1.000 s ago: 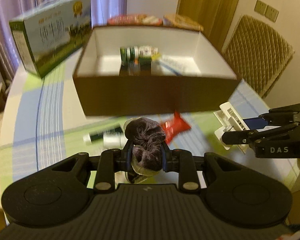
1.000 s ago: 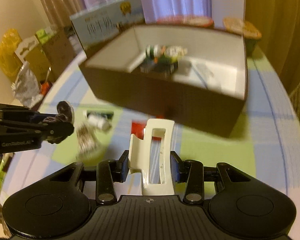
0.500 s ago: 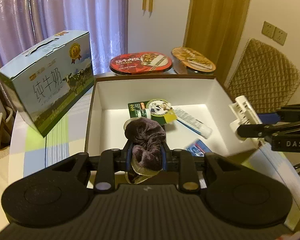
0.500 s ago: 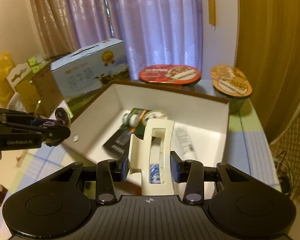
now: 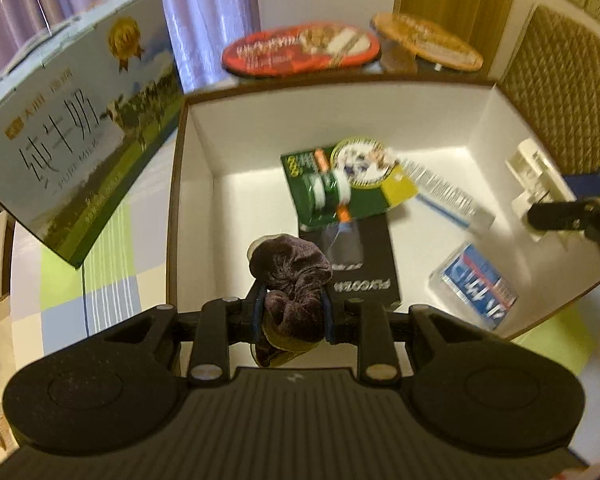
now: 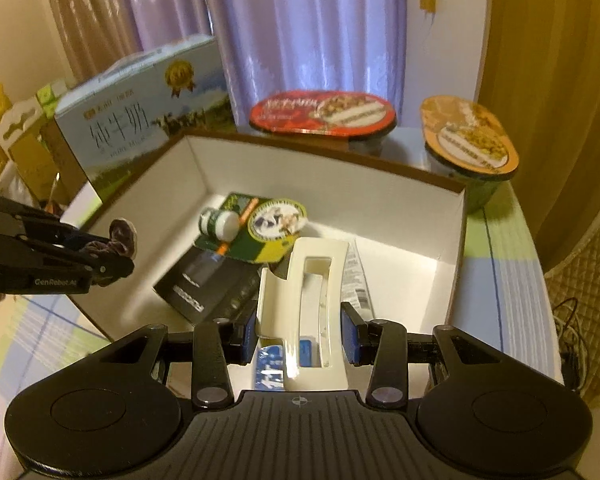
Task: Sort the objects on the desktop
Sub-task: 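Lower and release the hair clip with the right tool while the left releases the scrunchie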
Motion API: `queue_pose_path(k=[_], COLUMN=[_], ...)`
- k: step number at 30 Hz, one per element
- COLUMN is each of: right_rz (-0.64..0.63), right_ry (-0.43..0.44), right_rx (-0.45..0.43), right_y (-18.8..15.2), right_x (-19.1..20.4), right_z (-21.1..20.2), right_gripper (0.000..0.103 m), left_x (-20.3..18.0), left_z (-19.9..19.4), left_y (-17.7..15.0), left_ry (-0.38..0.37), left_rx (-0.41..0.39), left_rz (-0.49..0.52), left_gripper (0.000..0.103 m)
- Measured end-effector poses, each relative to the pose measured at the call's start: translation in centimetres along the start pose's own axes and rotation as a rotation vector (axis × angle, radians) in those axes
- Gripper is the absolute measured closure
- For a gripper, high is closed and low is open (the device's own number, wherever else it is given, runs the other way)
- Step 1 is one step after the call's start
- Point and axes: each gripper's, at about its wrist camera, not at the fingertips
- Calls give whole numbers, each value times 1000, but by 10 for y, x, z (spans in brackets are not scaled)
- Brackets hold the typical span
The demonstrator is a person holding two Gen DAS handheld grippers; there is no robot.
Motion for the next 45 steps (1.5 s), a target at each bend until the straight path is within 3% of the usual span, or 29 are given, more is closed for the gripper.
queue_pose_path(k=[9, 15, 23, 25, 36, 39, 41, 45], right_rz=[-43, -52, -82, -89, -133, -121, -120, -106], right_ry=[-5, -8, -33, -43, -65, -40, -24, -9], right_rx=[64, 88, 121, 128, 138, 142, 142, 117], right_y=[-3, -2, -5, -6, -11, -11, -12, -15], right_x=[-8, -13, -17, -18, -16, -16, -13, -8], right_z=[26, 34, 41, 42, 44, 41, 38, 29], right_gripper=[65, 65, 64, 64, 64, 56, 38, 17], left_x=[-2, -1, -9, -12, -11, -12, -13, -14], left_z=[30, 38, 30, 27, 15, 13, 12, 8], left_y=[-8, -7, -3, -2, -2, -4, -5, -5], left_ry=[43, 35, 8, 21, 29, 23, 22, 27], left_rx=[123, 156, 132, 113, 82, 81, 78, 69], left_rz=[34, 36, 54, 63, 53, 50, 49, 40], left_gripper=[79, 75, 49, 31, 29, 28, 26, 17])
Point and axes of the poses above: each gripper's, at about its wrist camera, not at the fingertips, and z roughly the way its jaws point, x to its left, y to its top, and after that the axes turned 7 degrees about -z, right-handed
